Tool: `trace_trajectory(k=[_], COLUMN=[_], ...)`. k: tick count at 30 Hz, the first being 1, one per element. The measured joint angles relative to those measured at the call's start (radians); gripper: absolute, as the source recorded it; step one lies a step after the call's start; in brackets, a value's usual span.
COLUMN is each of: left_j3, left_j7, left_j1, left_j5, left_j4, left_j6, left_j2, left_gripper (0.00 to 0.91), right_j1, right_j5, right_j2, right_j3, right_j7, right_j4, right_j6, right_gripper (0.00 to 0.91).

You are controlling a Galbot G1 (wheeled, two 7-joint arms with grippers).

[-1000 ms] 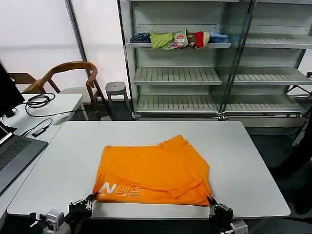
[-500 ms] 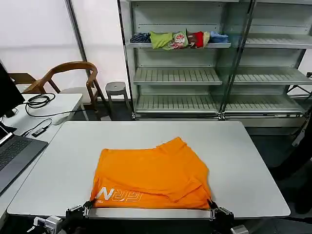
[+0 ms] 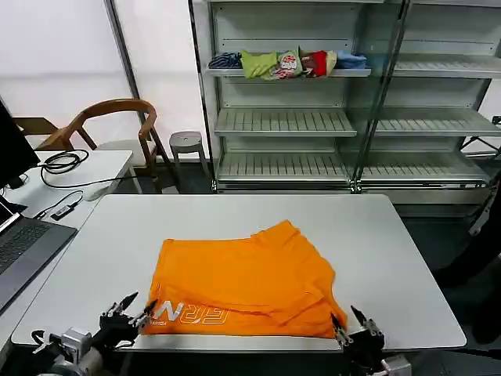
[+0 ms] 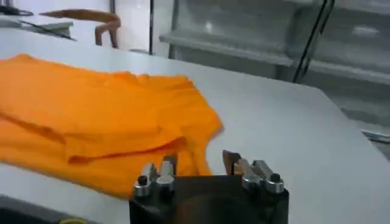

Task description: Fold and organize the clothes.

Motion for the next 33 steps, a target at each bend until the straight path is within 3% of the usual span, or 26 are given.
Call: trace_trajectory(k=[11, 23, 33], left_j3=[0.056, 0.169, 0.268], left_j7=[0.001, 0.013, 0.032], left_j1=[-0.154, -0.399, -0.581], left_j5=[-0.04, -0.07, -0.073], left_j4=[0.06, 0.249, 0.44], left_j6=[-0.001, -0.002, -0.008], left_j2=[0.007, 0.0, -0.022], left_gripper=[0.907, 0.907, 0.907], right_j1=[0.288, 0.676, 0.905], right_j5=[0.067, 0.083, 0.091], right_j2=[0.028, 0.115, 0.212], right_j3=[-0.078, -0.24, -0.338], right_j7=[0.044, 0.067, 0.064], right_j4=[-0.119, -0.389, -0.637], right_j6=[-0.067, -0.149, -0.169], right_gripper=[0.907, 0.907, 0.907])
